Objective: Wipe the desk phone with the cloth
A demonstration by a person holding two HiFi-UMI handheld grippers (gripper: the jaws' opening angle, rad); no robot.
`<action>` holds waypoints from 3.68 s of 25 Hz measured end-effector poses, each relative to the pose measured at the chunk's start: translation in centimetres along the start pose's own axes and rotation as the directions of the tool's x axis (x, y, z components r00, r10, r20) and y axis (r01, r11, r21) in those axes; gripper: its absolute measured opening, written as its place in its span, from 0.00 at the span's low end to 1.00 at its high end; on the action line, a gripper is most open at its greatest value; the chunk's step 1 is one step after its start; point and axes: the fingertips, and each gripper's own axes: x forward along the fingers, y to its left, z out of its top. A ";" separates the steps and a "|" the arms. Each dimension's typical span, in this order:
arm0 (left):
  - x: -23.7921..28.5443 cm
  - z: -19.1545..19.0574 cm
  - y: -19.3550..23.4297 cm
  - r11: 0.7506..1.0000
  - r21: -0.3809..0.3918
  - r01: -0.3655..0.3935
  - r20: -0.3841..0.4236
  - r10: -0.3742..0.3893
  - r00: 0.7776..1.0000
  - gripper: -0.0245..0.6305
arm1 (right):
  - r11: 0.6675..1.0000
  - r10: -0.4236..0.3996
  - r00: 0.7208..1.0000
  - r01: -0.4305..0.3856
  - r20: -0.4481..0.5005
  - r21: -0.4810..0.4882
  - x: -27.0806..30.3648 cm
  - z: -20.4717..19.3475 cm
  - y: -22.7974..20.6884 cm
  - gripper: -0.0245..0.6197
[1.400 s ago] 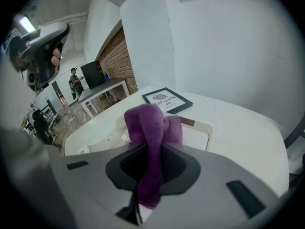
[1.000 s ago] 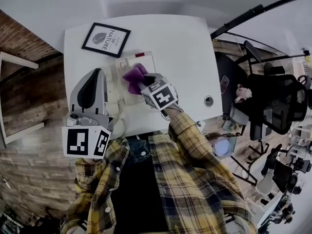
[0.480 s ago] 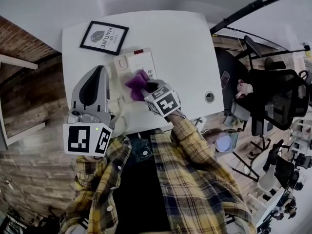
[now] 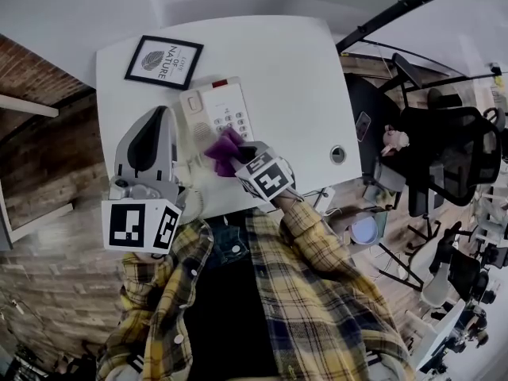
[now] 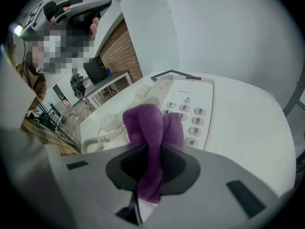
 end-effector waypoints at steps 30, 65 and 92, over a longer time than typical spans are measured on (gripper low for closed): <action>-0.2 -0.2 1.4 0.999 -0.023 -0.023 0.002 0.023 1.000 0.06 | 1.000 -0.002 0.979 0.000 0.204 0.009 -6.1 6.6 -2.2 0.14; -3.8 -0.1 7.2 0.978 -0.030 -0.206 0.004 0.206 0.979 0.06 | 0.987 -0.160 0.970 0.162 0.183 0.008 -0.3 12.0 -11.9 0.14; -0.7 -0.3 1.4 0.999 -0.014 -0.030 -0.004 0.030 1.000 0.06 | 0.992 -0.117 0.987 0.112 0.112 0.056 -2.2 1.5 -6.6 0.14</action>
